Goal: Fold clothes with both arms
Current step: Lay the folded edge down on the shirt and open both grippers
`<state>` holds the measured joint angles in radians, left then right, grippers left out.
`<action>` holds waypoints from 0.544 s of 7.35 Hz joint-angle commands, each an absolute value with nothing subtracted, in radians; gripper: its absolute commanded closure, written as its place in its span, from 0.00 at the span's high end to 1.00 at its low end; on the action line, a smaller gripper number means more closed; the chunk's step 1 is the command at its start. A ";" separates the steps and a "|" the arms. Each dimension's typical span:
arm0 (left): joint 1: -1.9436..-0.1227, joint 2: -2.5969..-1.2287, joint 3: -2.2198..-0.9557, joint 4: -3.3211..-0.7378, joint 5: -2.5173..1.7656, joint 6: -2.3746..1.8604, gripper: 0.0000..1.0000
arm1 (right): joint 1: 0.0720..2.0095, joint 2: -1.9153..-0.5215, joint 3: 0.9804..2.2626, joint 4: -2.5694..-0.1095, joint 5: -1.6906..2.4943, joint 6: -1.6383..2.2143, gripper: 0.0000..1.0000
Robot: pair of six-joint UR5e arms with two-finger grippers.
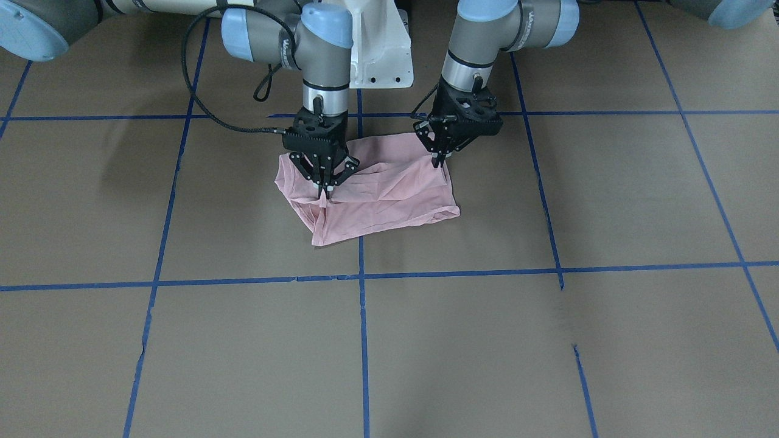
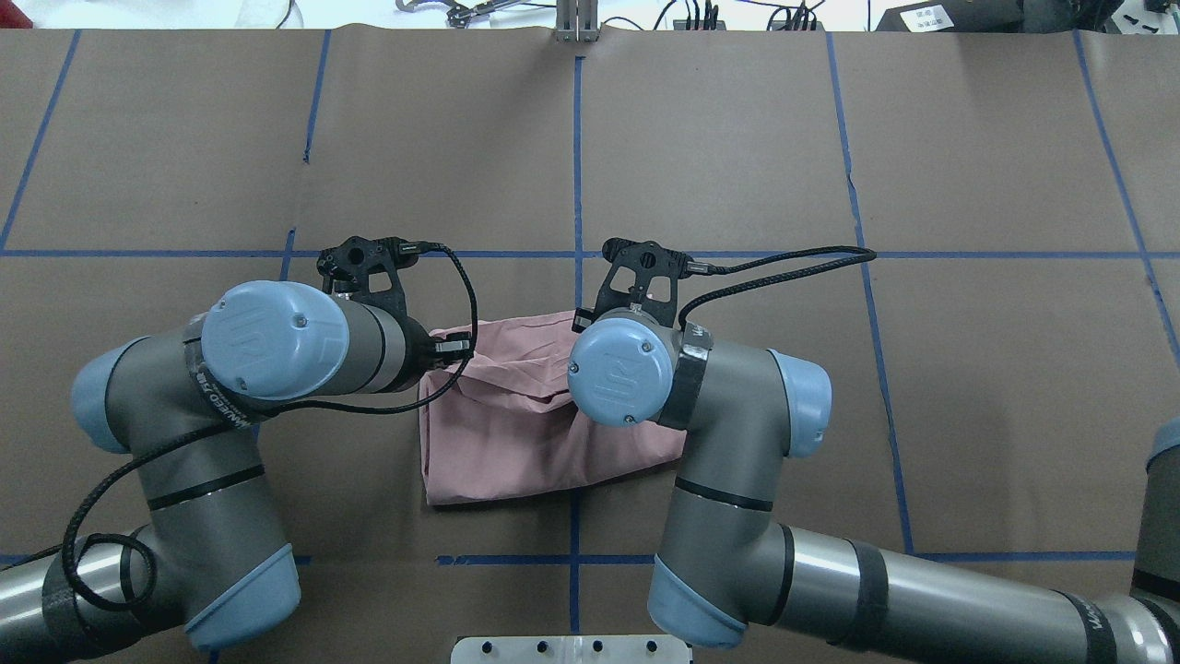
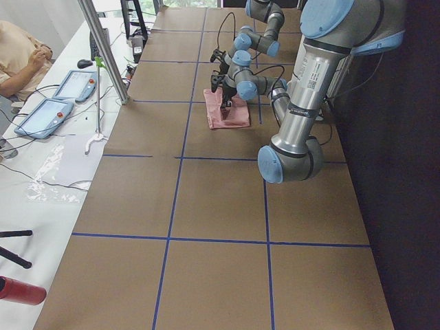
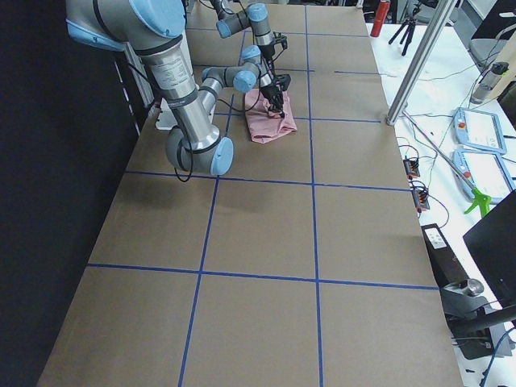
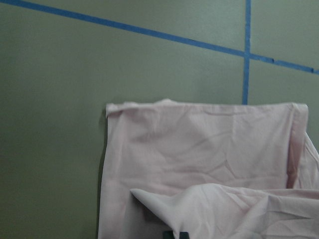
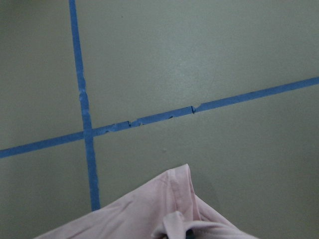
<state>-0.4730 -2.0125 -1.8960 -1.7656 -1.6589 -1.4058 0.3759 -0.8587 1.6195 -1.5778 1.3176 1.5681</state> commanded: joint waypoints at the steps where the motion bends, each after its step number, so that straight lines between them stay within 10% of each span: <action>1: -0.495 -2.011 -1.815 -1.831 -1.658 -1.379 0.00 | 0.413 -0.828 1.490 -1.496 1.319 1.563 0.00; 4: -0.521 -2.013 -1.787 -1.839 -1.658 -1.330 0.00 | 0.425 -0.827 1.476 -1.496 1.327 1.545 0.00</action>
